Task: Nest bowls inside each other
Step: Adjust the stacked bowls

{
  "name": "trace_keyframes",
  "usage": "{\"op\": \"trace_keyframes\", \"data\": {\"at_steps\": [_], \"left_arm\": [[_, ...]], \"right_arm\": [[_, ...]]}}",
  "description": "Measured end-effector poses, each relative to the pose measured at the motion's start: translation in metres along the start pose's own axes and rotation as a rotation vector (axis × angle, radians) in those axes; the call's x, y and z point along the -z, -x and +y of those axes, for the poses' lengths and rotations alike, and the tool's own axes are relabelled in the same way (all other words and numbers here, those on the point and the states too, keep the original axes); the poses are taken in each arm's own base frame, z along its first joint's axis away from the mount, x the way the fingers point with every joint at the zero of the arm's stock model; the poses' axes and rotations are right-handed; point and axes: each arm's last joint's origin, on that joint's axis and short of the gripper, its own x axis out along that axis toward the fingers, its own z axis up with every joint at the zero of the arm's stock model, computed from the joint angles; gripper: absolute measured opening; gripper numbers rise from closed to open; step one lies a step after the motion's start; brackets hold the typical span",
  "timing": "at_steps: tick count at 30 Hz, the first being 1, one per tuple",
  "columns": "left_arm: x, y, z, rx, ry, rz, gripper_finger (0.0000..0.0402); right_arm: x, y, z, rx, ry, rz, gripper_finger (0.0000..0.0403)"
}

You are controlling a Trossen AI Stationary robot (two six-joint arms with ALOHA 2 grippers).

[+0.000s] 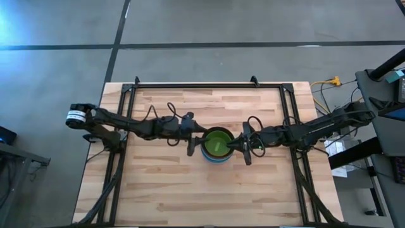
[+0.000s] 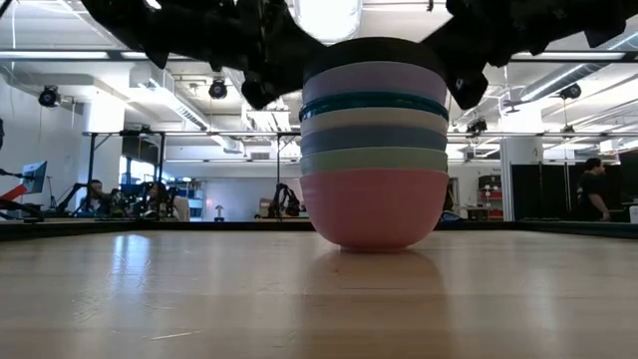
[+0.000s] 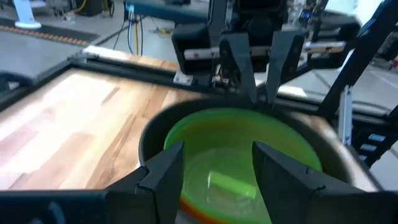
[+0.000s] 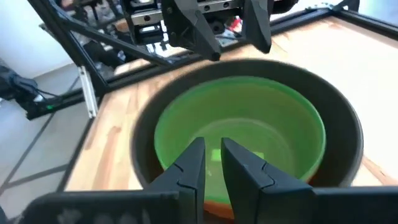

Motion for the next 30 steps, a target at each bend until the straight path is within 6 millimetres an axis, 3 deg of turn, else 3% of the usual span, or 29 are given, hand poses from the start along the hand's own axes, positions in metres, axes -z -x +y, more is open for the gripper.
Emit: {"op": "trace_keyframes", "data": {"at_steps": [10,30], "left_arm": [[-0.013,0.009,-0.002,-0.001,0.001,-0.055,0.0173],[0.010,0.006,-0.011,0.011,-0.012,0.038,0.0173]], "right_arm": [[-0.005,0.004,0.025,-0.089,0.104,-0.009,0.0048],[0.007,0.006,0.026,-0.030,0.193,0.083,0.0047]]}}
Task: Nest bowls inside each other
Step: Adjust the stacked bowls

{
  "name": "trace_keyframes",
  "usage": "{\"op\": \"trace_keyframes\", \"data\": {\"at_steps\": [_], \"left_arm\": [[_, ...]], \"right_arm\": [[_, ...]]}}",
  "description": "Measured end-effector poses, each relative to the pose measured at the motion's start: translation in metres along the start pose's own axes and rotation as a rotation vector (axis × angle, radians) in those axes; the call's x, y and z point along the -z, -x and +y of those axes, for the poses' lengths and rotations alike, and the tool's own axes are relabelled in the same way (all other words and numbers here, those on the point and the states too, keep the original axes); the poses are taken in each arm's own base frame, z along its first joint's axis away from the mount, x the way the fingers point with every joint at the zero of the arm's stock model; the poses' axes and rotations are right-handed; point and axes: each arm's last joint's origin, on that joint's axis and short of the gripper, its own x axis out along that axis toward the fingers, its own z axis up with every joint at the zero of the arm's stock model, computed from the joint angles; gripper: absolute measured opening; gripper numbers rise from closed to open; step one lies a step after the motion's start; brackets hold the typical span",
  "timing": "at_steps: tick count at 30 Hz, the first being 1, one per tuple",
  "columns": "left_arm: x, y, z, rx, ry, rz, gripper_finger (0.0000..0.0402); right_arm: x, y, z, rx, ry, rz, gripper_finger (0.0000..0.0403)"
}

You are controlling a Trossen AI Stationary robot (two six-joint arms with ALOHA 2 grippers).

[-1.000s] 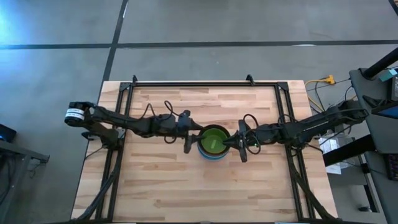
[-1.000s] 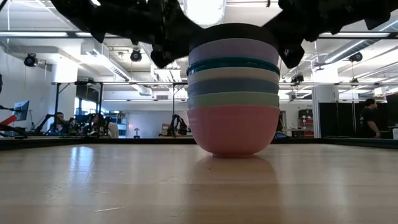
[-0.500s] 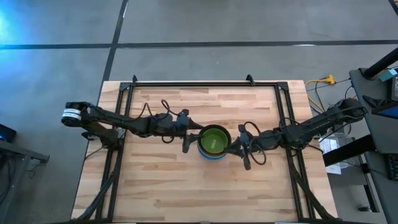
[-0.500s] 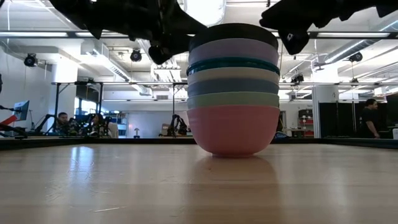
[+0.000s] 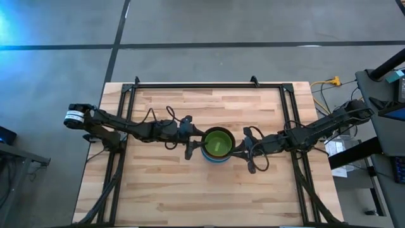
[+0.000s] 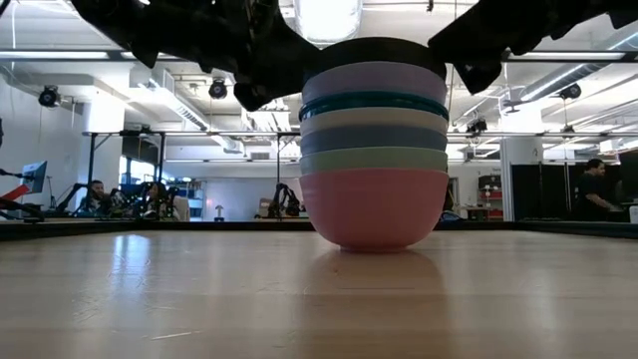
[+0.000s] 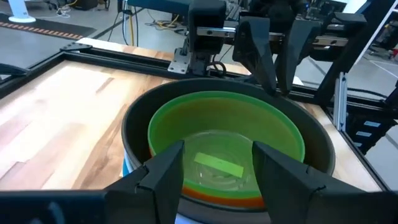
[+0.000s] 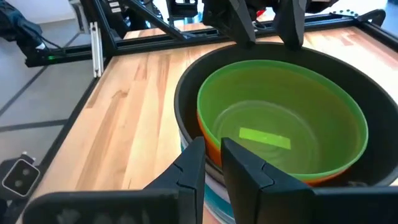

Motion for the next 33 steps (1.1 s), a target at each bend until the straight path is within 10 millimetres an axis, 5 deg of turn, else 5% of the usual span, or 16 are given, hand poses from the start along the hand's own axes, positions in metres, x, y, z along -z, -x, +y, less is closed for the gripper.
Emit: {"op": "trace_keyframes", "data": {"at_steps": [9,15,24,33], "left_arm": [[-0.003,0.000,-0.002,0.004,-0.002,0.001,0.0173],[-0.023,0.002,-0.031,0.089,-0.108,-0.030,0.0149],[-0.019,-0.006,-0.046,0.109,-0.163,0.055,0.0092],[-0.002,-0.021,-0.045,0.107,-0.170,0.116,0.0084]], "right_arm": [[-0.001,0.000,0.000,0.017,0.012,-0.018,0.0047],[-0.004,0.000,-0.002,0.081,0.007,-0.051,0.0047],[-0.006,0.001,-0.002,0.092,-0.050,-0.076,0.0047],[-0.009,0.004,-0.003,0.085,-0.105,-0.097,0.0047]]}}
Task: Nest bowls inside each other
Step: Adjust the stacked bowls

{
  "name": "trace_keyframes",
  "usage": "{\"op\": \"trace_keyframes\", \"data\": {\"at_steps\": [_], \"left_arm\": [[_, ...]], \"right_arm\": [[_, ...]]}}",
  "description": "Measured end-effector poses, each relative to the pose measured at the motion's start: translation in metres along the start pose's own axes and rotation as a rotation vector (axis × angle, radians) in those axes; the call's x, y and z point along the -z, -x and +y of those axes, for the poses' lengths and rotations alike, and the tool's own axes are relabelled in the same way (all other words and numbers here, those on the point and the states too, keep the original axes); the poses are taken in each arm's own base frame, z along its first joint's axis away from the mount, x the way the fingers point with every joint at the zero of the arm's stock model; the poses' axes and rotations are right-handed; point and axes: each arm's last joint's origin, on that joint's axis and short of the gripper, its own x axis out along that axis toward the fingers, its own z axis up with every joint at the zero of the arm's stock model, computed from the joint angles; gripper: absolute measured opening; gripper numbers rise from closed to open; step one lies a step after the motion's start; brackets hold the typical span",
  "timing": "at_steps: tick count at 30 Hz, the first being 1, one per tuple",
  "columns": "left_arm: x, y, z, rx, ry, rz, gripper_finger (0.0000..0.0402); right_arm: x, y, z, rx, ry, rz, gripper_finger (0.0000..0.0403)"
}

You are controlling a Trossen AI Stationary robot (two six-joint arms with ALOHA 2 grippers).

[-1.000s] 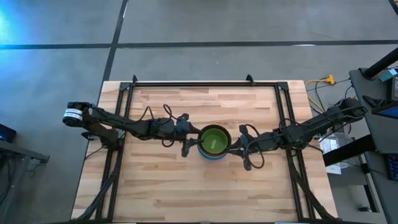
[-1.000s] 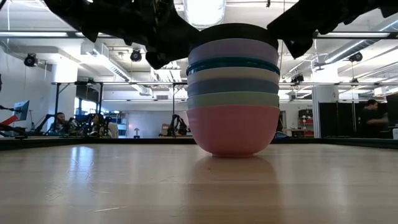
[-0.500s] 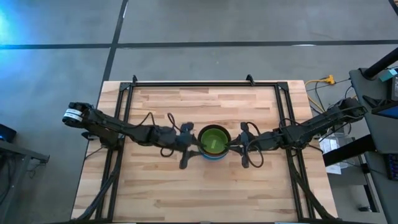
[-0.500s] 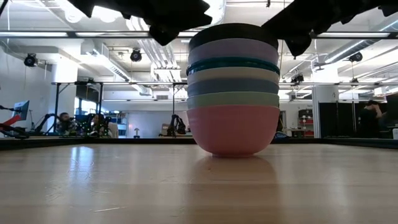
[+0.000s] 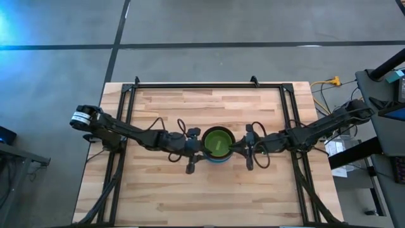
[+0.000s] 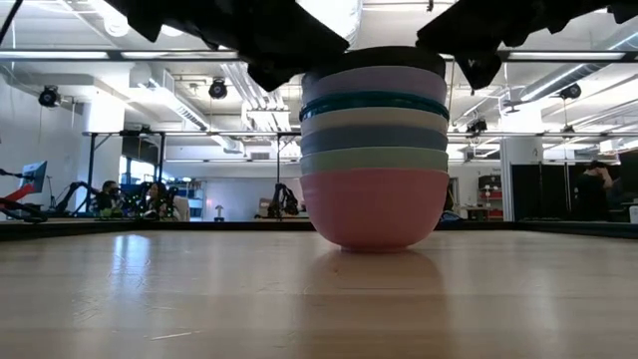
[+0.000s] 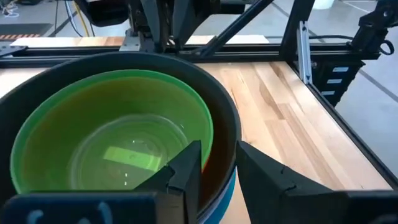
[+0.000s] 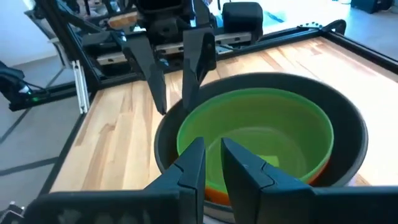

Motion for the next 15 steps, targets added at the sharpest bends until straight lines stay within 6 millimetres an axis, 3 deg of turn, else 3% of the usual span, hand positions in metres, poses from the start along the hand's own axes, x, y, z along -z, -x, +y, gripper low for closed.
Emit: {"op": "trace_keyframes", "data": {"at_steps": [8,15], "left_arm": [[-0.029,0.024,0.003,-0.063,0.002,-0.117,0.0084],[-0.026,0.027,0.005,-0.073,0.012,-0.110,0.0084]], "right_arm": [[-0.009,0.009,-0.004,0.081,-0.008,-0.066,0.0047],[-0.001,-0.004,-0.030,0.250,-0.044,0.012,0.0048]]}}
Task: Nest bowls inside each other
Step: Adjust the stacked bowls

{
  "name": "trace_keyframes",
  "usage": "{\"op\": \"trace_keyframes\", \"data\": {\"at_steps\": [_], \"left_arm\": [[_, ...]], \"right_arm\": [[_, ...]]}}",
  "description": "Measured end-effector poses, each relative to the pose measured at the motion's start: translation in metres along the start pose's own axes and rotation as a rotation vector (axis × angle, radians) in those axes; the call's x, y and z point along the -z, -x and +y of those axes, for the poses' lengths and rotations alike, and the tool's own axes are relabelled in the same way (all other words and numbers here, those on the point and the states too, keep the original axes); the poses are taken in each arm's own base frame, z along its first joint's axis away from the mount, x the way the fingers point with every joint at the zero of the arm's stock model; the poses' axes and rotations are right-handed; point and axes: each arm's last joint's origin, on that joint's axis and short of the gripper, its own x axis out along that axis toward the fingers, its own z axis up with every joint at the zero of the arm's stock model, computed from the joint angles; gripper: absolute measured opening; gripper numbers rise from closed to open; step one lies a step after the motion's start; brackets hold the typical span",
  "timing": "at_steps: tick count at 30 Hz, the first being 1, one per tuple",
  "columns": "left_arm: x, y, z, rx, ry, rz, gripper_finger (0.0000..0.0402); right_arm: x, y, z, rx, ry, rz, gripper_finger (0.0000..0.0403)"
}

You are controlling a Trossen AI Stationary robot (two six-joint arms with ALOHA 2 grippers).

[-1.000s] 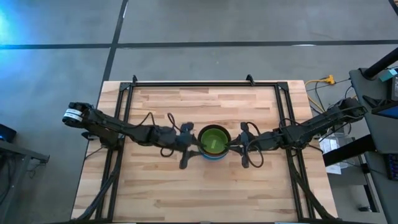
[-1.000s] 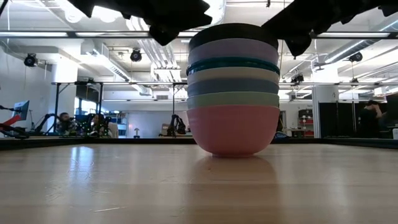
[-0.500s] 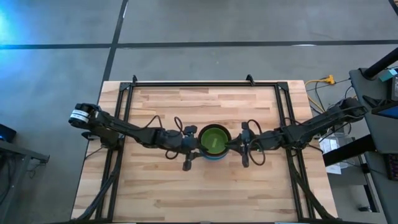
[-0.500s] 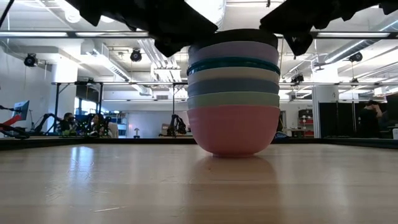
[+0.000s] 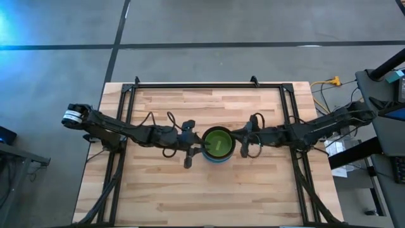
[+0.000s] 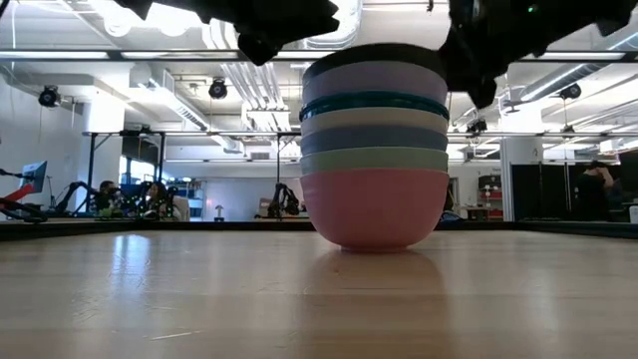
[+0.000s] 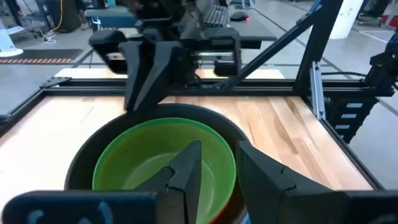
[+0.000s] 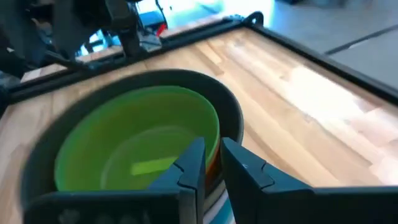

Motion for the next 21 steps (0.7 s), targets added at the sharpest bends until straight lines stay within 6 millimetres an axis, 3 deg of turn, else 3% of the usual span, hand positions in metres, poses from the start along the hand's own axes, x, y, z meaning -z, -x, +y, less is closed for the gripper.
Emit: {"op": "trace_keyframes", "data": {"at_steps": [5,11,21], "left_arm": [[0.001,0.000,0.000,0.000,0.000,0.005,0.0084],[0.001,0.001,0.000,-0.007,-0.001,0.013,0.0084],[0.020,-0.010,0.000,-0.012,-0.012,0.119,0.0084]], "right_arm": [[0.006,-0.012,-0.005,-0.014,-0.003,0.060,0.0047],[-0.001,-0.009,-0.003,-0.044,0.007,0.011,0.0047],[-0.011,-0.007,-0.001,-0.056,0.005,-0.020,0.0047]]}}
